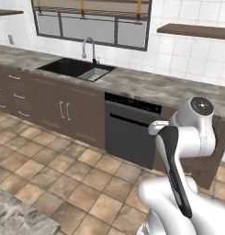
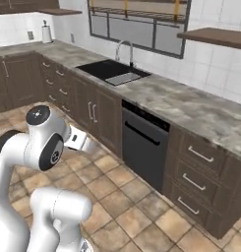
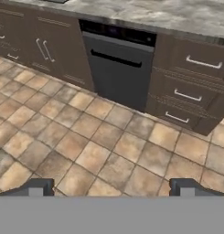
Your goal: Move the pork chop and lemon from the top shelf to the second highest shelf to make space. Then, place the pitcher from the counter on the cleared top shelf.
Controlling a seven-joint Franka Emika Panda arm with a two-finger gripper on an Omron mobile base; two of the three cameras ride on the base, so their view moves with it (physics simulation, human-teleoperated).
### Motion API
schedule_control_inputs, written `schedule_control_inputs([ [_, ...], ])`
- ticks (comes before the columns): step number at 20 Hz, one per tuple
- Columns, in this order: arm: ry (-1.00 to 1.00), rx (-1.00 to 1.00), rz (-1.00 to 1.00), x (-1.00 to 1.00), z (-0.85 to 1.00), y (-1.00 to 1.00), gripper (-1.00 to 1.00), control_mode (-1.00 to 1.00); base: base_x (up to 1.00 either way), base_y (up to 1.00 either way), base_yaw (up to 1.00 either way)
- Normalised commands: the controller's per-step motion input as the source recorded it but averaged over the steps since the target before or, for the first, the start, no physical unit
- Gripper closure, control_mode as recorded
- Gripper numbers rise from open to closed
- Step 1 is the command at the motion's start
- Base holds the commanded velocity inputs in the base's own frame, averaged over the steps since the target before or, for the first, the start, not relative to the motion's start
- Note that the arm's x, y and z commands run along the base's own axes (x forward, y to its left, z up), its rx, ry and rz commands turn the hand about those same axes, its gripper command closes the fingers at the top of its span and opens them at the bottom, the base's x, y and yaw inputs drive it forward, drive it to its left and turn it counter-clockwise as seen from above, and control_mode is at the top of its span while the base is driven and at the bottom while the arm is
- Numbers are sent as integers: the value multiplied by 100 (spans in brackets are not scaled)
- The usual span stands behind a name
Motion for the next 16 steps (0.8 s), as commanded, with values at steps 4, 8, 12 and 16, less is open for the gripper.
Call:
schedule_control_inputs([
  [4, 0, 0, 0, 0, 0, 0, -100, 100, 64, 0, 69],
  [8, 0, 0, 0, 0, 0, 0, -100, 100, 70, 0, 65],
  [12, 0, 0, 0, 0, 0, 0, -100, 100, 82, 0, 59],
  [16, 0, 0, 0, 0, 0, 0, -100, 100, 100, 0, 43],
])
